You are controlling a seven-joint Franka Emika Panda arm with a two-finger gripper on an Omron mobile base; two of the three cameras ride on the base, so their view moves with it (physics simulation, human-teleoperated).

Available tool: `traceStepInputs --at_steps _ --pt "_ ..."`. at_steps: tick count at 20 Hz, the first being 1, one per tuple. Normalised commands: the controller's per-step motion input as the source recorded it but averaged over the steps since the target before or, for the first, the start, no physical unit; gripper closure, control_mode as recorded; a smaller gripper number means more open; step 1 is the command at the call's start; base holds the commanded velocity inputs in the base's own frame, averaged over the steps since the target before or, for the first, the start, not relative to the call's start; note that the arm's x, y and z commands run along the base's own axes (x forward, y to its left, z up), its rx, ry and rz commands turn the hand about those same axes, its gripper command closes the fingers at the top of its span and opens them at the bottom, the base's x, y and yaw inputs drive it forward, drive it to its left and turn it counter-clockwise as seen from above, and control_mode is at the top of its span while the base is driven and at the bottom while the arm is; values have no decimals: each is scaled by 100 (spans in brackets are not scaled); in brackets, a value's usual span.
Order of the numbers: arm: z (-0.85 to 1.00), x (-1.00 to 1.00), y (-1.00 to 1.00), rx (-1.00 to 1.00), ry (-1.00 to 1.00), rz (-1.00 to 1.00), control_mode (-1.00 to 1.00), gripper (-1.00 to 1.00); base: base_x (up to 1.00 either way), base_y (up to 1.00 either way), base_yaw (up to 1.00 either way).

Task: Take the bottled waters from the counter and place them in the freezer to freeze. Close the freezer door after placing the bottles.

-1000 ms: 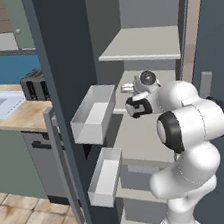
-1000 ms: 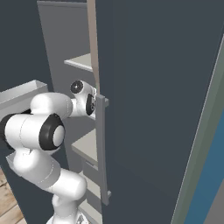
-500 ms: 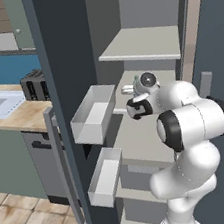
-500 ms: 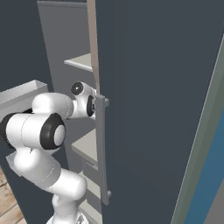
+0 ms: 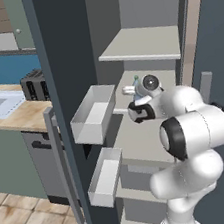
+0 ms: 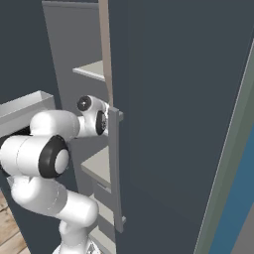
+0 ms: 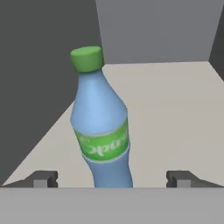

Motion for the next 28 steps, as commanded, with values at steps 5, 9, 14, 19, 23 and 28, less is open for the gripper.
traceStepInputs --at_steps 5,9,14,19,23,28 --pt "25 -45 1 0 -2 0 -100 -100 0 0 0" --pt "21 -49 0 0 0 1 -100 -100 0 0 0" --pt "24 -61 0 0 0 2 -100 -100 0 0 0" --pt "20 -68 0 0 0 2 -100 -100 0 0 0" --pt "20 -65 0 0 0 2 -100 -100 0 0 0" --pt "18 -54 0 0 0 3 -100 -100 0 0 0"
